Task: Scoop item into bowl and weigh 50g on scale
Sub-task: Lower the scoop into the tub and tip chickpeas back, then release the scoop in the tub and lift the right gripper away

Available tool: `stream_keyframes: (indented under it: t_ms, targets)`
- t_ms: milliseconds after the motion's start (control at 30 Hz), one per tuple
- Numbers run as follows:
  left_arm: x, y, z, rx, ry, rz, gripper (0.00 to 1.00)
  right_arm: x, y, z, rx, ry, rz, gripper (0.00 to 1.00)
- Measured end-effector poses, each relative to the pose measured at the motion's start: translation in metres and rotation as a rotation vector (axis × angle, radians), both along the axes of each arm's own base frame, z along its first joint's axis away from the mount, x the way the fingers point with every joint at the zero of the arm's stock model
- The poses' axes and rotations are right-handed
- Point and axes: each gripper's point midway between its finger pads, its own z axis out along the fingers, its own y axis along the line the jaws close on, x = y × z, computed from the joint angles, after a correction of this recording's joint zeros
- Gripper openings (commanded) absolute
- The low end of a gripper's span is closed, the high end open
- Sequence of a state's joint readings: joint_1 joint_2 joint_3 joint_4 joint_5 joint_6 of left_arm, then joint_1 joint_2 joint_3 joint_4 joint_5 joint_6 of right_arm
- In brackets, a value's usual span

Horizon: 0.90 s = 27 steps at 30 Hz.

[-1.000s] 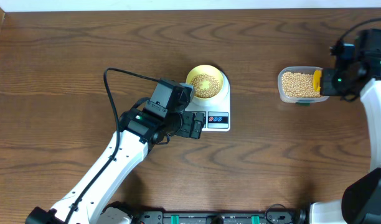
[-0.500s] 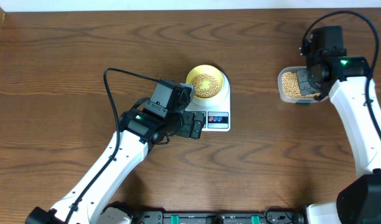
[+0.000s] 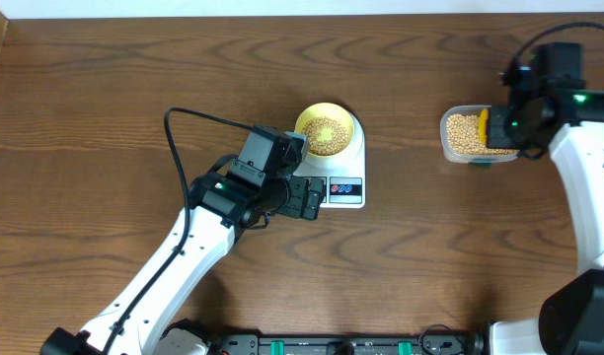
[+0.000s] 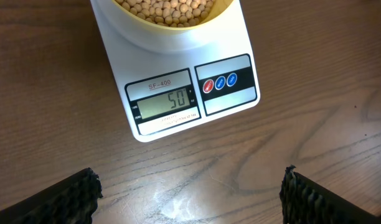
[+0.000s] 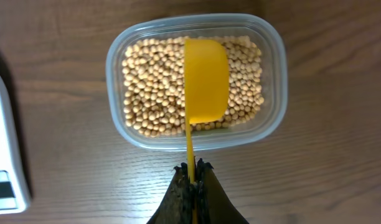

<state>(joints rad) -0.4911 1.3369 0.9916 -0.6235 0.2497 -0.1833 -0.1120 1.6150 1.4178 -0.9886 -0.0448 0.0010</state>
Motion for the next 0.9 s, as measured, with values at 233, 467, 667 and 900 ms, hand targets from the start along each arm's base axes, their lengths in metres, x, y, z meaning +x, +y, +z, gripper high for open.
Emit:
stream_keyframes:
  t_ms: [233, 467, 667, 900]
  targets:
    - [0.0, 0.0, 0.0, 0.0, 0.0, 0.0, 0.94, -0.004, -0.019, -0.002, 0.19, -0.012, -0.146, 0.01]
    - [0.0, 0.0, 0.0, 0.0, 0.0, 0.0, 0.94, -0.01, -0.025, -0.025, 0.298, -0.001, -0.249, 0.05]
    - [0.0, 0.0, 0.0, 0.0, 0.0, 0.0, 0.94, -0.014, -0.022, -0.034, 0.329, 0.015, -0.279, 0.45]
    - [0.0, 0.0, 0.0, 0.0, 0.0, 0.0, 0.94, -0.026, -0.03, -0.04, 0.277, 0.066, -0.314, 0.99]
